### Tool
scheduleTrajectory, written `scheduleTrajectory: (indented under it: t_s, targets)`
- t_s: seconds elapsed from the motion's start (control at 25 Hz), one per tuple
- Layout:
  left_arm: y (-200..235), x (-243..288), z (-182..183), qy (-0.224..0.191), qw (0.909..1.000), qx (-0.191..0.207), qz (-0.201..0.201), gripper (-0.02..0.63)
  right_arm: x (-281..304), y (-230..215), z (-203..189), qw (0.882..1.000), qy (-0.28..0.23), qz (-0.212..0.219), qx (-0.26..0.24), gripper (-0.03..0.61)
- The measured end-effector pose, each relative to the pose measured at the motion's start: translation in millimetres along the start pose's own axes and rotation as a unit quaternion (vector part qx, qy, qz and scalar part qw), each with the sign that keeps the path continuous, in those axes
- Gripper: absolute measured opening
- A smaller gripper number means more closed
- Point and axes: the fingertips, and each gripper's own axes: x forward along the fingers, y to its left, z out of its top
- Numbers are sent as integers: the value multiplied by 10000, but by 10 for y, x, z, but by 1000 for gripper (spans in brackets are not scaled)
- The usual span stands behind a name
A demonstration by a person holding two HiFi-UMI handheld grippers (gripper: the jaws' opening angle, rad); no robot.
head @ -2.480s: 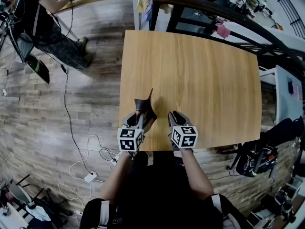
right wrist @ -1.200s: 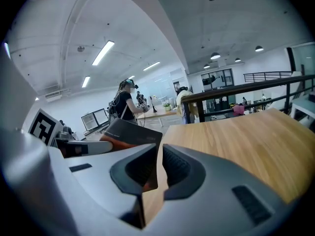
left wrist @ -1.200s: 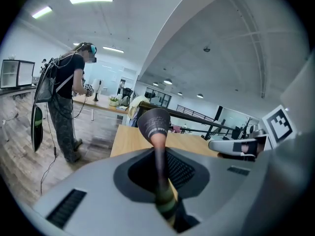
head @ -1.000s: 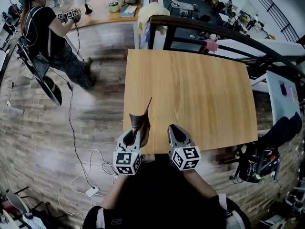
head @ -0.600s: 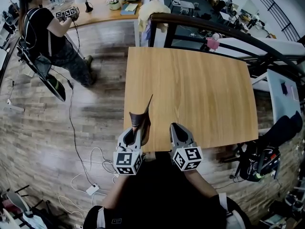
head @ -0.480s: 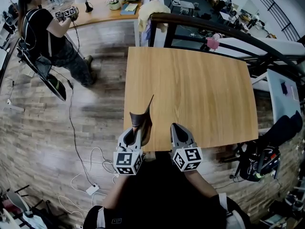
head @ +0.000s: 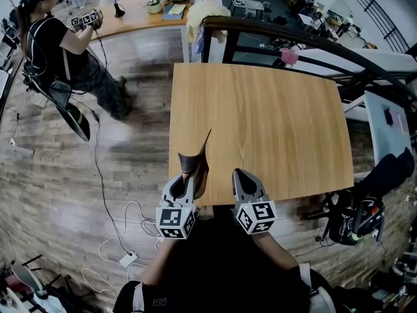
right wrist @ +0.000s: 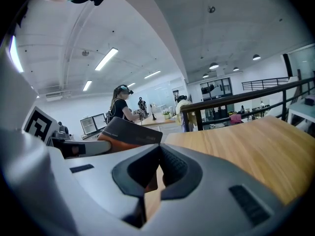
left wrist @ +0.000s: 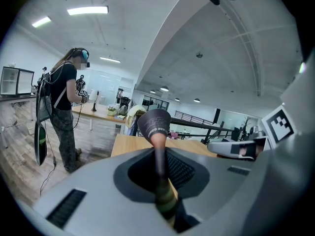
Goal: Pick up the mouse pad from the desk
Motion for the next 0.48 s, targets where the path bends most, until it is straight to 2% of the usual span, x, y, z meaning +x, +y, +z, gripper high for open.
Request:
scheduleTrajectory:
  t_s: [0.48]
  targets:
    - [61,4,20,-55,9999,-35,91,58,17,14,13,9999,-23,95,-55,31]
